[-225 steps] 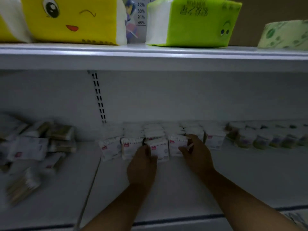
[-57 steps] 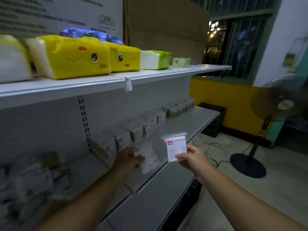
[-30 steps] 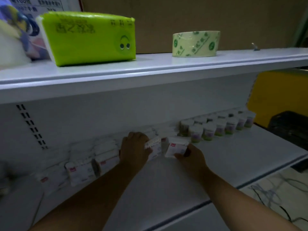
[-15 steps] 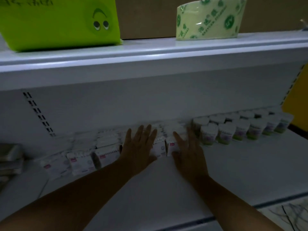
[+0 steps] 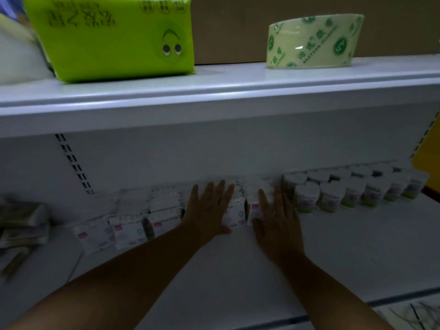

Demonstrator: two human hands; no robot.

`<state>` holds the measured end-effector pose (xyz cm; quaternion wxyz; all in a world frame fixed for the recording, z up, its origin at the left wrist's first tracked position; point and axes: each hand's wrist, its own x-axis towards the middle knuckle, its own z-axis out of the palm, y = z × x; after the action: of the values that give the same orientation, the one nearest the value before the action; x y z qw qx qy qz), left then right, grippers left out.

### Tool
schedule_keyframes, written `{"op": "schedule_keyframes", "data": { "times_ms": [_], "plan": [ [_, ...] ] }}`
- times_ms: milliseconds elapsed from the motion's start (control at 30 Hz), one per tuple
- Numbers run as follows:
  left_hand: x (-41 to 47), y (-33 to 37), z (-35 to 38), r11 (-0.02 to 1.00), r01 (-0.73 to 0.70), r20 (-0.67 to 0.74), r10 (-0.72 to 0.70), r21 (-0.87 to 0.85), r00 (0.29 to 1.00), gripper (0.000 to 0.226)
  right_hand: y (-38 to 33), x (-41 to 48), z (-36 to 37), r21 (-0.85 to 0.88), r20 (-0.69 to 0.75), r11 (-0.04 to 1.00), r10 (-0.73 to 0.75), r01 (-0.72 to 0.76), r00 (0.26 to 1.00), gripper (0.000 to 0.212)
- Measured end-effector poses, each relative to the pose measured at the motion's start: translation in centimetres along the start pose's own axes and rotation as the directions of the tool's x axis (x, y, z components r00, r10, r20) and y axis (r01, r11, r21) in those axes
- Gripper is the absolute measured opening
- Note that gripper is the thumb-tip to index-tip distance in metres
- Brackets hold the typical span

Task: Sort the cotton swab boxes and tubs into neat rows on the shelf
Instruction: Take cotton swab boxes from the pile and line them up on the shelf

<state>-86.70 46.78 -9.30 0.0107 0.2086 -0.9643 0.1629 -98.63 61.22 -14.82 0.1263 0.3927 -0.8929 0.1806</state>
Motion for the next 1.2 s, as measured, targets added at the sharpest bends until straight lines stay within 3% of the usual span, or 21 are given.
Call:
{"op": "schedule_keyframes", "data": {
  "times_ms": [333,433,533,600,767,933,1200],
  "plan": [
    [-3.6,-1.6,-1.8,0.997,-0.059,-0.086,0.055,-0.044,0.995,0.093,-2.6,-2.7,-2.3,-0.032,-0.01,0.998,0.051,-0.051,0.999,0.093],
    [-6.3,-3.5,-2.2,0.994,-0.083,-0.1,0.076,-0.068,0.992,0.081,-5.2,-3.9,-3.7,-0.007,-0.047,1.0,-0.021,0.021,0.999,0.085],
    [-10.3,-7.2,-2.2,0.996,-0.058,-0.126,0.049,-0.063,0.991,0.072,-9.4,-4.9,-5.4,0.004,-0.095,0.982,-0.186,0.187,0.978,0.07],
    [-13.7,-10.8,-2.1,0.998,-0.018,-0.125,0.011,-0.053,0.992,0.07,-13.7,-5.6,-6.2,-0.001,-0.098,0.956,-0.293,0.295,0.951,0.063],
    [-23.3,-21.2,-1.4,0.988,0.141,-0.006,-0.142,-0.064,0.99,0.07,-26.4,-6.9,-6.3,-0.039,0.098,0.825,-0.558,0.563,0.824,0.056],
    [-35.3,-31.9,-0.5,0.951,0.297,0.078,-0.291,-0.082,0.954,0.07,-39.8,-7.9,-5.0,-0.027,0.276,0.705,-0.676,0.708,0.684,0.066],
    [-52.6,-44.6,3.0,0.801,0.596,0.312,-0.553,-0.059,0.773,0.073,-57.8,-12.1,-4.0,0.072,0.359,0.612,-0.752,0.787,0.552,0.06]
  ]
}}
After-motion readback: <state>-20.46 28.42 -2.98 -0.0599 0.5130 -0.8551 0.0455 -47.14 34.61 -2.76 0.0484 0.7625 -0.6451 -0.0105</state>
